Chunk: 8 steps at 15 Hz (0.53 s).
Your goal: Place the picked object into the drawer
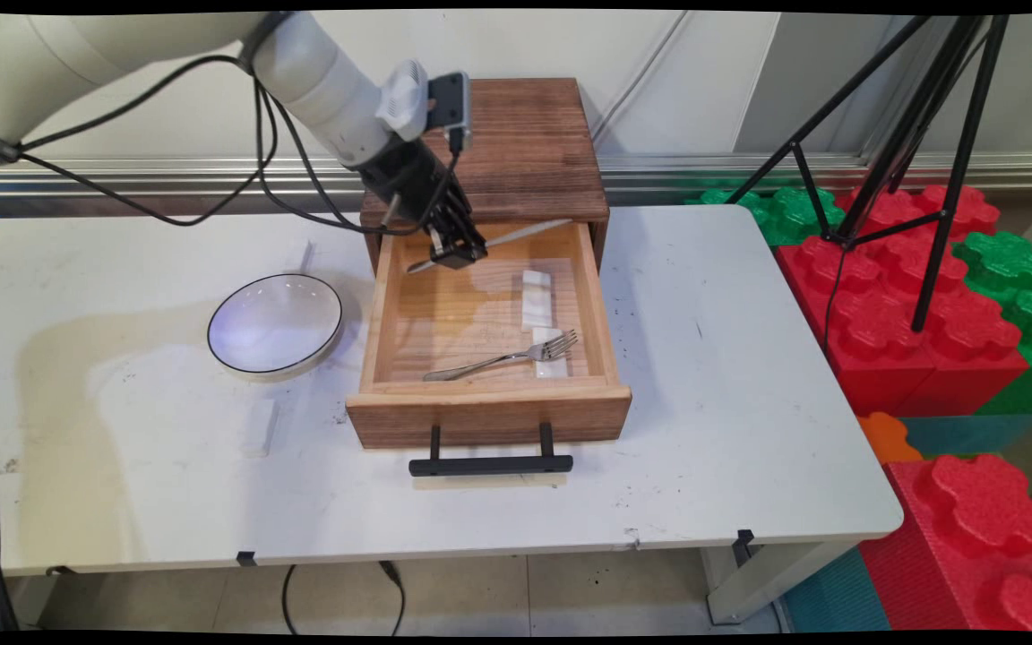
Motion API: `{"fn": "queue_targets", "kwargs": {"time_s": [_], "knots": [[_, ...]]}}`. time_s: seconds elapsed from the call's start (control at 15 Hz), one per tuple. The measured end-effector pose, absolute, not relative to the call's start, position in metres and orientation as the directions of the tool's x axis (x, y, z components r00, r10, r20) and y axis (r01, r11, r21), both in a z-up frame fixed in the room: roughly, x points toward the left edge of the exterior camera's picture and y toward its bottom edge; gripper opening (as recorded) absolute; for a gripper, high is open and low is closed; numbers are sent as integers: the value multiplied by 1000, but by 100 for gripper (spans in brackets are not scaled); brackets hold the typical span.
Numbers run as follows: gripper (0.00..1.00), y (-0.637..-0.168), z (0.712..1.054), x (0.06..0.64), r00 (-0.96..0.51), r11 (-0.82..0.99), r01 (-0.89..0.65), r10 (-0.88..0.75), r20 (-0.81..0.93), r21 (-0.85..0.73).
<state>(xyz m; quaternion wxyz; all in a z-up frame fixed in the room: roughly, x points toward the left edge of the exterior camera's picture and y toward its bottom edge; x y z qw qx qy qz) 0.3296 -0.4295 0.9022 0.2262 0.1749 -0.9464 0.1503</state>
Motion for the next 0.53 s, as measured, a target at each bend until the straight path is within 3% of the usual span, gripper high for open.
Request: {"fn": "queue_targets", "kwargs": {"time_s": [0.53], "knots": [[0,-442,862,312,-842,904,-389,-271,467,-176]]}}
